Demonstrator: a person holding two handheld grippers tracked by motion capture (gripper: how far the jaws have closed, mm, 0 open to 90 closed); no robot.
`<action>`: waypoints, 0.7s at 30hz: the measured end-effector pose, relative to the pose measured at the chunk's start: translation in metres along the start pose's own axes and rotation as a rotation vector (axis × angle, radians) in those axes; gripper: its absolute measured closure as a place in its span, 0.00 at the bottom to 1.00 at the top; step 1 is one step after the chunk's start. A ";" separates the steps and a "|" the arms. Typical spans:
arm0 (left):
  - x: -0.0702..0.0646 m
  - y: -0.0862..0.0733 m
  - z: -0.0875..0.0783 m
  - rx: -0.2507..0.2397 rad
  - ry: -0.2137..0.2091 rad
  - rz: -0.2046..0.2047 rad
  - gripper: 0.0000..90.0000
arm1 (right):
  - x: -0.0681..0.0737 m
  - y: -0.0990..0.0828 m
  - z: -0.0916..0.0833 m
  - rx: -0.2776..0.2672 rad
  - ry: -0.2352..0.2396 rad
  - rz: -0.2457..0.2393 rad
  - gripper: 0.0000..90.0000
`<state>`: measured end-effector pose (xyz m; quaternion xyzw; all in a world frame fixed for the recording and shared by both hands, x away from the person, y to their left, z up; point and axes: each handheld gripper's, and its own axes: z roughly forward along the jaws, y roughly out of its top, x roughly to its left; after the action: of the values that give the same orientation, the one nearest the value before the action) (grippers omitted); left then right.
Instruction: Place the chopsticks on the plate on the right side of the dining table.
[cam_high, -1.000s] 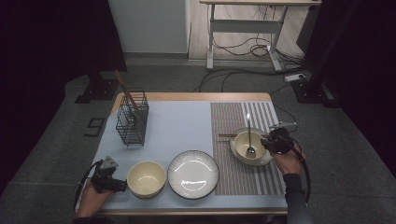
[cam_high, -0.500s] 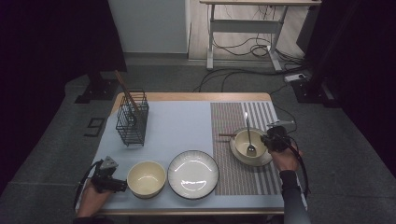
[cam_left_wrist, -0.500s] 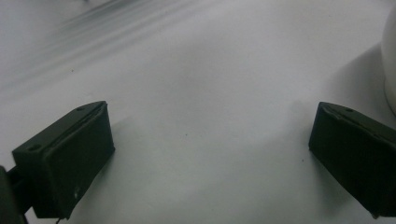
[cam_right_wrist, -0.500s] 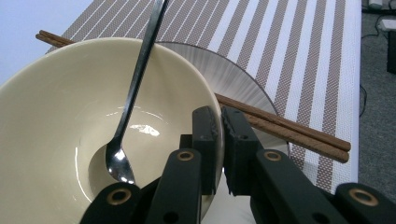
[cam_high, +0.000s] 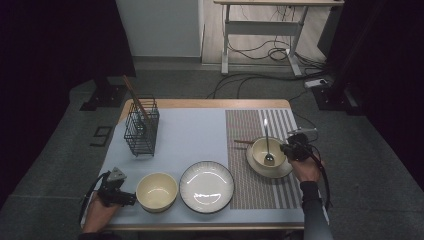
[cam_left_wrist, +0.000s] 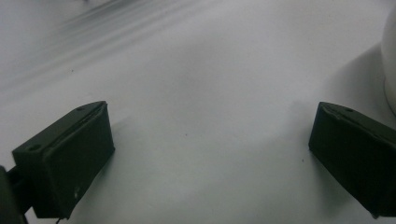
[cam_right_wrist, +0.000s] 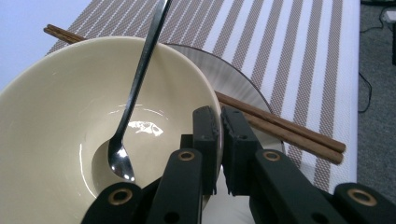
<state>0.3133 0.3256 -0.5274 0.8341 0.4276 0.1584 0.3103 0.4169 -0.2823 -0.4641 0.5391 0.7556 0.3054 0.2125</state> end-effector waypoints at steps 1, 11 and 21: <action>0.000 0.000 0.000 0.000 0.000 0.000 0.00 | -0.001 -0.001 -0.001 0.001 -0.002 0.004 0.94; 0.000 0.000 0.000 0.000 0.000 0.000 0.00 | -0.019 -0.011 -0.010 0.009 -0.031 0.045 0.94; 0.000 0.000 0.000 0.000 0.000 0.000 0.00 | -0.029 -0.012 -0.010 0.003 -0.052 0.063 0.94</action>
<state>0.3133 0.3255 -0.5274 0.8341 0.4276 0.1584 0.3103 0.4115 -0.3151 -0.4653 0.5709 0.7329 0.2967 0.2213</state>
